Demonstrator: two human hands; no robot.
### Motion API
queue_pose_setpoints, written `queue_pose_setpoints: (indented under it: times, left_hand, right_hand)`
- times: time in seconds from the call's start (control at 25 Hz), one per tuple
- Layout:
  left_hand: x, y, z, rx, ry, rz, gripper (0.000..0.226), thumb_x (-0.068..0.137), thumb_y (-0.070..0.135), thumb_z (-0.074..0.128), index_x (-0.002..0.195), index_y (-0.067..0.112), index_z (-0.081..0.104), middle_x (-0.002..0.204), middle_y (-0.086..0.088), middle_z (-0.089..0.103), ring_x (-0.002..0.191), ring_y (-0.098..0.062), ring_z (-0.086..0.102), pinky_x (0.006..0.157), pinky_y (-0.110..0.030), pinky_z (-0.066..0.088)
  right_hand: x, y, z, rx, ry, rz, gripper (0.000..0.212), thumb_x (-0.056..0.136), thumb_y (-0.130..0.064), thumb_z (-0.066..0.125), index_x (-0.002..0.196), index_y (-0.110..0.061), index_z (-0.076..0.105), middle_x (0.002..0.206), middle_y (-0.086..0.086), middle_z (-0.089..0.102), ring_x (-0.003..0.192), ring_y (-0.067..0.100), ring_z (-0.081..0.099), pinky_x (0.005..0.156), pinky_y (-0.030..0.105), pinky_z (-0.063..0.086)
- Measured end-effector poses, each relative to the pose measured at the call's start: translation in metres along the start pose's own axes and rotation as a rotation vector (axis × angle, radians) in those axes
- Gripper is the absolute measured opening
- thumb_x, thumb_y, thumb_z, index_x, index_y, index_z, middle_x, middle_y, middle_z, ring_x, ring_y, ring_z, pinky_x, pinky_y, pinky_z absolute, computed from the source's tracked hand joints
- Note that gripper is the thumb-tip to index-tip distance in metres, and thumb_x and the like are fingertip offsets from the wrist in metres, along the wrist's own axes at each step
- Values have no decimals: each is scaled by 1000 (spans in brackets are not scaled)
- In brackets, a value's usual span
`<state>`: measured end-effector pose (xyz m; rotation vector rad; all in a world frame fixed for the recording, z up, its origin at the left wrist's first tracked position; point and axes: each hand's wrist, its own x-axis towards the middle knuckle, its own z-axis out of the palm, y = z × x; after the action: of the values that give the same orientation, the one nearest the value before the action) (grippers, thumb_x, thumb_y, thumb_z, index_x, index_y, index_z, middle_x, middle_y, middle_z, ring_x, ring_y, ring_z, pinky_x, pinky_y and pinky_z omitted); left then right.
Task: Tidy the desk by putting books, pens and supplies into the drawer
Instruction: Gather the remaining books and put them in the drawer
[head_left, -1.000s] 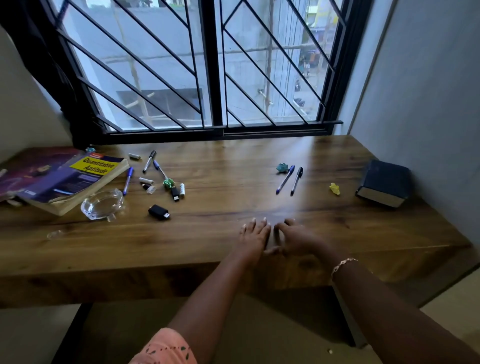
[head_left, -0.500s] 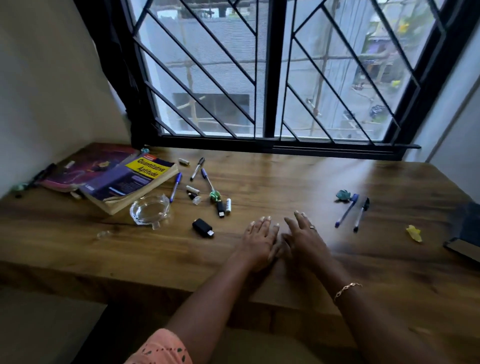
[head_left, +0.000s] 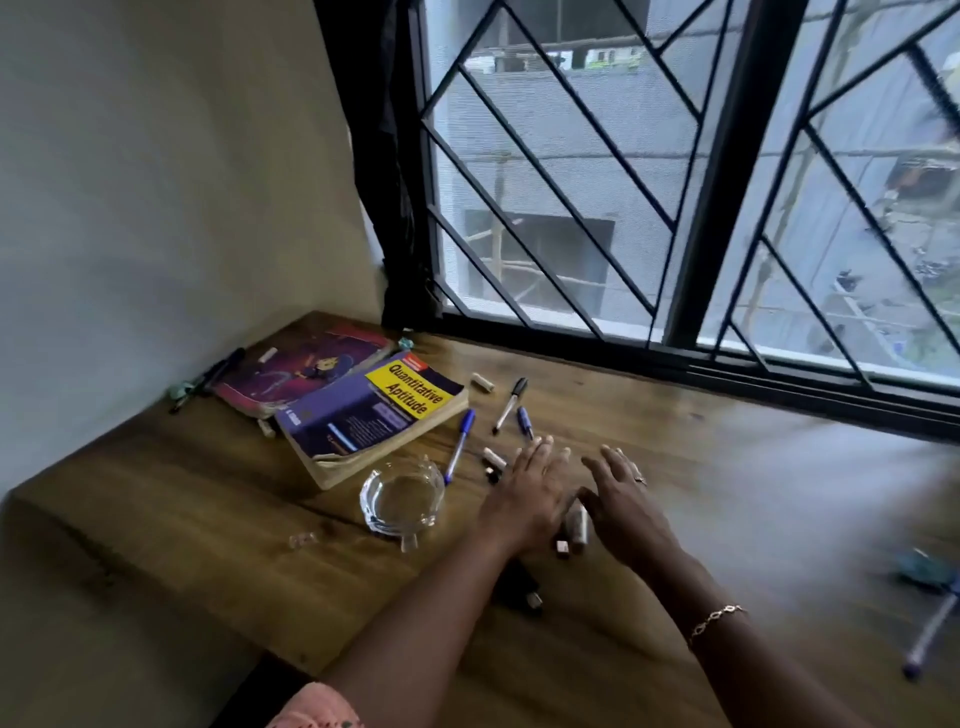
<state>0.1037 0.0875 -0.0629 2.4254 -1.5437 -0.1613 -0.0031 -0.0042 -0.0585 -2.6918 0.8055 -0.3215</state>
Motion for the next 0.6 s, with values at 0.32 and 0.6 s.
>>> queue_pose_setpoints:
  times: [0.32, 0.6]
  left_hand:
    - [10, -110, -52, -55, 186, -117, 73, 91, 54, 11, 147, 8, 22, 153, -15, 23, 143, -26, 16, 116, -34, 14]
    - [37, -239, -96, -134, 220, -188, 55, 98, 31, 41, 143, 3, 28, 146, -18, 35, 135, -30, 32, 108, -35, 27]
  right_hand:
    - [81, -92, 22, 79, -2, -150, 49, 95, -30, 45, 139, -9, 36, 145, 13, 34, 135, 28, 32, 109, 35, 27]
    - [151, -176, 49, 245, -45, -79, 47, 95, -27, 47, 137, -11, 35, 141, 13, 41, 121, 28, 48, 88, 29, 39]
